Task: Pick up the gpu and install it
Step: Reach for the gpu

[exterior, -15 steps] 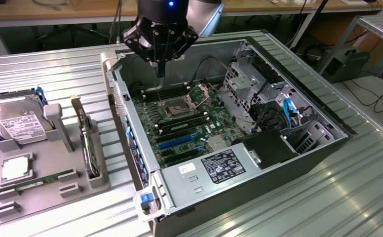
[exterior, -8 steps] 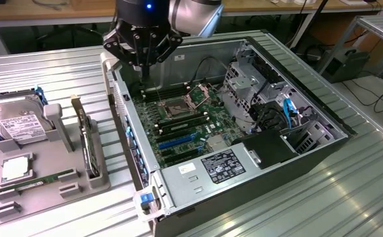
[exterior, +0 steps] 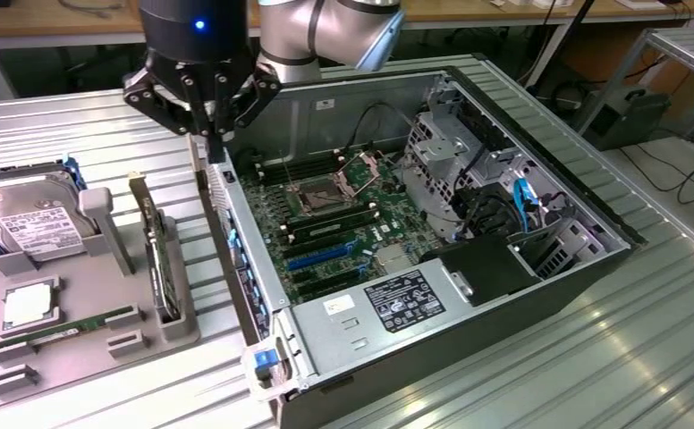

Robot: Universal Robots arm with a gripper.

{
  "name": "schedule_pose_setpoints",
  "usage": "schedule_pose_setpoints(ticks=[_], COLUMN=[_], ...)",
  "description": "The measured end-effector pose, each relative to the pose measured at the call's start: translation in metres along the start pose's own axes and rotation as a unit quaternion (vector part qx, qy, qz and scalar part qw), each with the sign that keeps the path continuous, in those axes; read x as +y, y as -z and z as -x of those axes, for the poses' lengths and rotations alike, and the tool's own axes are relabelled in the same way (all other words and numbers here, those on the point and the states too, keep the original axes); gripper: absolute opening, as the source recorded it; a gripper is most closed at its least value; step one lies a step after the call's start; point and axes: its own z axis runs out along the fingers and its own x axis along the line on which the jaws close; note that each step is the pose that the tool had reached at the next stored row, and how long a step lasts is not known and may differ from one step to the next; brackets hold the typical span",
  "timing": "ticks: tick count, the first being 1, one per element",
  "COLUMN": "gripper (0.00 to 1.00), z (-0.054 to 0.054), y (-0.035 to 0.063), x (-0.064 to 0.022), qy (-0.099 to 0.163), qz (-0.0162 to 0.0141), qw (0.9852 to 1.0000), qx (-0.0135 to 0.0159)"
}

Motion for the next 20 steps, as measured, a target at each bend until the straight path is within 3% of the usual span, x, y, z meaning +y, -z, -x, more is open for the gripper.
schedule_pose_setpoints(ticks=[10,15,20], gripper=[0.11,0.11,0.11], z=[-0.055,-0.075,-0.076], y=[-0.0106,-0.0174,-0.0183], x=[-0.0091,-0.0140,-0.0145], qy=[0.000,0.000,0.000], qz=[-0.0025,-0.0044,-0.0052], qw=[1.0000,1.0000,1.0000], qx=[-0.0002,-0.0003,-0.0004])
